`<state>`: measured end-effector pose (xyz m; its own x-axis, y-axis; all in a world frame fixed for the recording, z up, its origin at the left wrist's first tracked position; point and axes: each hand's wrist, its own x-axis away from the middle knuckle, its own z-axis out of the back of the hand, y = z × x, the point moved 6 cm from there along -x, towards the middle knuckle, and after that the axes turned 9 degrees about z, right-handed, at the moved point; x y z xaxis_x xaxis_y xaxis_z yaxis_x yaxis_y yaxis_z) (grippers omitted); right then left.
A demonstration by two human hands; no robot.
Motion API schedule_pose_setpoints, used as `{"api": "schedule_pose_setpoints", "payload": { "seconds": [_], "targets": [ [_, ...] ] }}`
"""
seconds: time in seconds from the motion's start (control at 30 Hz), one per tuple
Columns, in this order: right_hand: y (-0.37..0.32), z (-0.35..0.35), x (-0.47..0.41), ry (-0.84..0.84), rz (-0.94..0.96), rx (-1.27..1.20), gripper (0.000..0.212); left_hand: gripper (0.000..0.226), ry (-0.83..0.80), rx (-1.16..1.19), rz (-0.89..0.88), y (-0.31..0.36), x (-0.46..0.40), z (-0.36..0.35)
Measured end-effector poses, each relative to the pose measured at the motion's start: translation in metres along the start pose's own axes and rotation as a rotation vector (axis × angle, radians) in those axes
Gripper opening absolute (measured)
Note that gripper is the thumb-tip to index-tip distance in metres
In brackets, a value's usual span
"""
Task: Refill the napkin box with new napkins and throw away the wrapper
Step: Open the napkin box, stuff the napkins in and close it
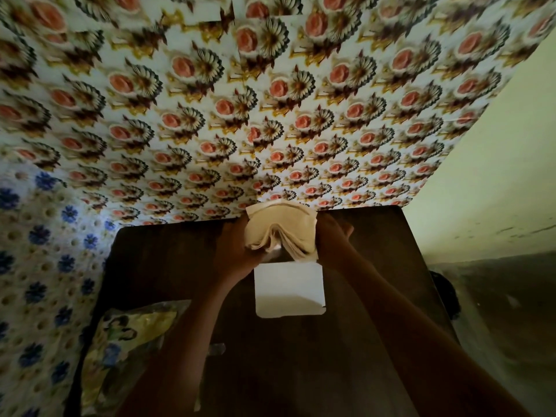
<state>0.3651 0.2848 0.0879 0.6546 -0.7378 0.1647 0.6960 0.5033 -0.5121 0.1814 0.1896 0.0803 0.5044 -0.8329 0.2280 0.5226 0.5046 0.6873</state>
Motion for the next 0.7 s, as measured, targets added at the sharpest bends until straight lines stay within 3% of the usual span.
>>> {"api": "schedule_pose_setpoints", "payload": {
  "seconds": [0.17,0.23,0.37,0.47,0.7],
  "targets": [
    [0.004,0.003,-0.004,0.106,0.073,-0.281,0.077,0.084,0.018,-0.150,0.027,0.004,0.002,-0.003],
    [0.003,0.007,-0.002,0.164,0.113,-0.317,0.075,0.076,0.021,-0.236,0.000,0.009,0.003,-0.005],
    [0.008,0.002,0.001,0.160,0.028,-0.129,0.059,0.073,-0.009,-0.388,0.013,0.009,0.000,-0.009],
    [0.000,-0.002,0.000,0.087,0.079,0.111,0.057,0.080,-0.020,-0.437,-0.006,0.011,0.003,-0.009],
    [-0.019,-0.004,-0.012,0.049,0.137,0.456,0.043,0.051,0.053,-0.773,-0.068,0.035,0.002,-0.013]
  ]
}}
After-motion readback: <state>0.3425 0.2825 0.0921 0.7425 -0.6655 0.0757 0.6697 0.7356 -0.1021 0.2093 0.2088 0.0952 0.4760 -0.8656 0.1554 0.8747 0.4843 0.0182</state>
